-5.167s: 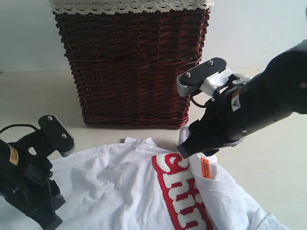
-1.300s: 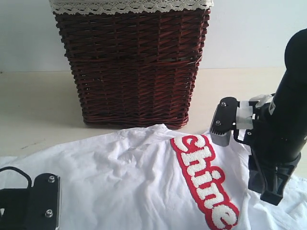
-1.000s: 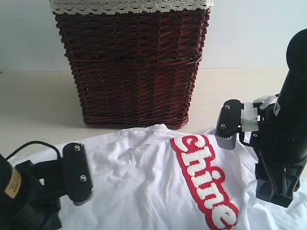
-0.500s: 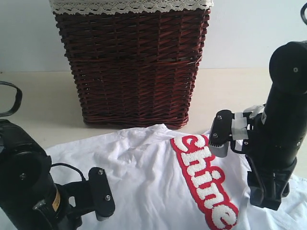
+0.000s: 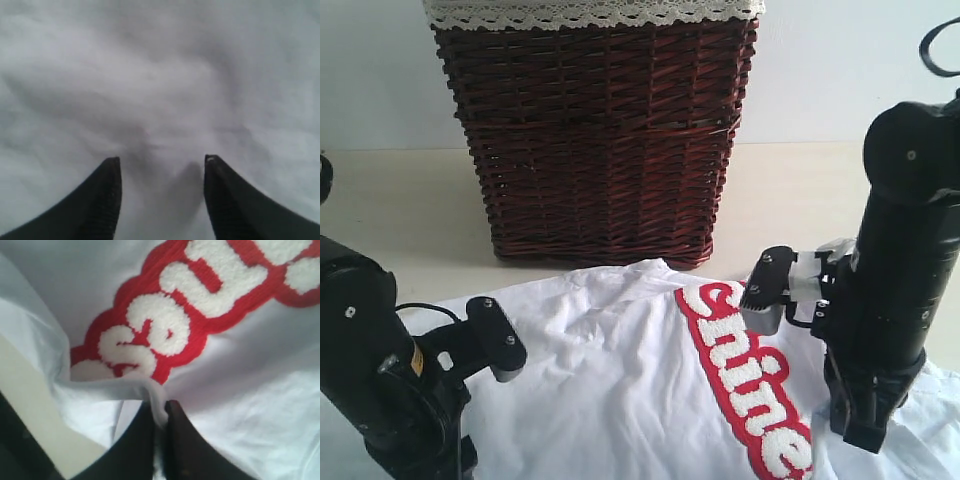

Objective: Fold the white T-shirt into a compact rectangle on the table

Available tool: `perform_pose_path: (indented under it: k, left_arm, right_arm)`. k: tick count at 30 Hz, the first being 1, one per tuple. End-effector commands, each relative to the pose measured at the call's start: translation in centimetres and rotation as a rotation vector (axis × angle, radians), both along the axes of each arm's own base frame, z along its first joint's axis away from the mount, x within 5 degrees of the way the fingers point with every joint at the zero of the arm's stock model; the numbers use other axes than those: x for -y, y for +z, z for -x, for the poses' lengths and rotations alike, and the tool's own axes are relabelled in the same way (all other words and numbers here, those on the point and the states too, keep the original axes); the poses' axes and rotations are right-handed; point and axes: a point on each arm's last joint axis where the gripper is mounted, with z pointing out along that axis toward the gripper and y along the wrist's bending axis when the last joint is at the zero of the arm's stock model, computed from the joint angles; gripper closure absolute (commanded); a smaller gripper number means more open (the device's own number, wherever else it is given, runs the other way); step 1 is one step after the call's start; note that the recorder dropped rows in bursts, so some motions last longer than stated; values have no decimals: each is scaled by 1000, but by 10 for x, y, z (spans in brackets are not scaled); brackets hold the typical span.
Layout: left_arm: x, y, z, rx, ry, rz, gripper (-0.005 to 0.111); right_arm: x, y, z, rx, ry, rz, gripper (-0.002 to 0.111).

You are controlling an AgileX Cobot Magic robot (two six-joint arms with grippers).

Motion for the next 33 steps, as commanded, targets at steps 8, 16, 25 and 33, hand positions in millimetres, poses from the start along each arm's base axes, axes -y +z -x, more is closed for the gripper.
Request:
perform_pose_path:
  k: [8, 16, 25, 33]
  left_arm:
    - [-10, -42, -28, 30, 107, 5, 71]
    - [-13, -38, -61, 46, 137, 12, 62]
    - [-47, -25, -85, -49, 226, -30, 62]
    - [-49, 1, -73, -106, 191, -37, 62]
  right_arm:
    - [-9, 92, 53, 165, -124, -193, 108]
    - [-17, 77, 98, 123, -84, -129, 108]
    - [-22, 36, 135, -42, 46, -45, 54]
    - [-19, 53, 117, 137, 121, 82, 48]
